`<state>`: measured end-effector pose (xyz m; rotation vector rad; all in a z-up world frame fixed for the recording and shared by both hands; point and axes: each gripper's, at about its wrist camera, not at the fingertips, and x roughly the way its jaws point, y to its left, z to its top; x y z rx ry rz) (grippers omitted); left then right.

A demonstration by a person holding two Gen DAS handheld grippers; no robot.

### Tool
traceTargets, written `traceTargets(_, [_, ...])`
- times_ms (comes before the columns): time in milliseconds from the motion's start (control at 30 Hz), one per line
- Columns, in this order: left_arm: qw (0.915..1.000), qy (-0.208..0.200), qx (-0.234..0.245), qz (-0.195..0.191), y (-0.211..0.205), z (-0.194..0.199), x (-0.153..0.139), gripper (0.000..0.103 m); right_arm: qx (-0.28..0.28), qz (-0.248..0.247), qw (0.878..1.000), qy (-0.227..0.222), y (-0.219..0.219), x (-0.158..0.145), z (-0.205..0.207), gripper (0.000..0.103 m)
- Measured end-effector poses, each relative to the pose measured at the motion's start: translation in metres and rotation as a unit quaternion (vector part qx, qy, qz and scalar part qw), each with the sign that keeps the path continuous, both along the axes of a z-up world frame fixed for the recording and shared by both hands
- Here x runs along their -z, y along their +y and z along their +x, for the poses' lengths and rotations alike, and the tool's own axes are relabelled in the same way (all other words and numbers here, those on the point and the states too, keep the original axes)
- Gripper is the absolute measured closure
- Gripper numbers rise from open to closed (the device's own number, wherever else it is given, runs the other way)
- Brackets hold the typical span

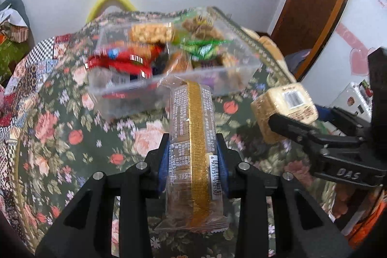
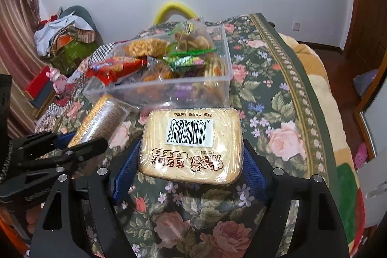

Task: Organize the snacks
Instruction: 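Place the biscuit stick in the box with left tool while right places cake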

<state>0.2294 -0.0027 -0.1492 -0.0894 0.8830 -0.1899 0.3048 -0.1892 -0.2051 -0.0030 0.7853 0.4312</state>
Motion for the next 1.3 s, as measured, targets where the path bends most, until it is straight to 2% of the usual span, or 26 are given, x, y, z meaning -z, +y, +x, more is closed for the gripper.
traceTargets(400, [0.9985, -0.053, -0.012, -0.003, 0.005, 0.038, -0.044, 0.068, -0.001, 0.015, 0.999, -0.034, 0.007, -0.025, 0.025, 0.026])
traceTargets(567, [0.9982, -0.058, -0.014, -0.002, 0.005, 0.066, -0.052, 0.068, -0.006, 0.016, 0.999, -0.045, 0.016, -0.03, 0.042, 0.026])
traceTargets(733, [0.9986, -0.053, -0.008, -0.004, 0.004, 0.095, -0.053, 0.068, -0.011, 0.025, 0.998, -0.048, 0.022, -0.032, 0.056, 0.026])
traceTargets(900, [0.9982, -0.059, 0.001, 0.011, 0.001, 0.118, -0.05, 0.068, -0.017, 0.022, 0.998, -0.048, 0.029, -0.028, 0.072, 0.026])
traceTargets(1067, [0.9985, -0.051, 0.006, 0.019, 0.0, 0.143, -0.039, 0.068, -0.022, 0.012, 0.999, -0.038, 0.034, -0.018, 0.086, 0.026])
traceTargets(1300, [0.9983, -0.041, 0.012, 0.039, -0.005, 0.16, -0.022, 0.068, -0.029, 0.017, 0.999, -0.015, 0.039, -0.009, 0.097, 0.026])
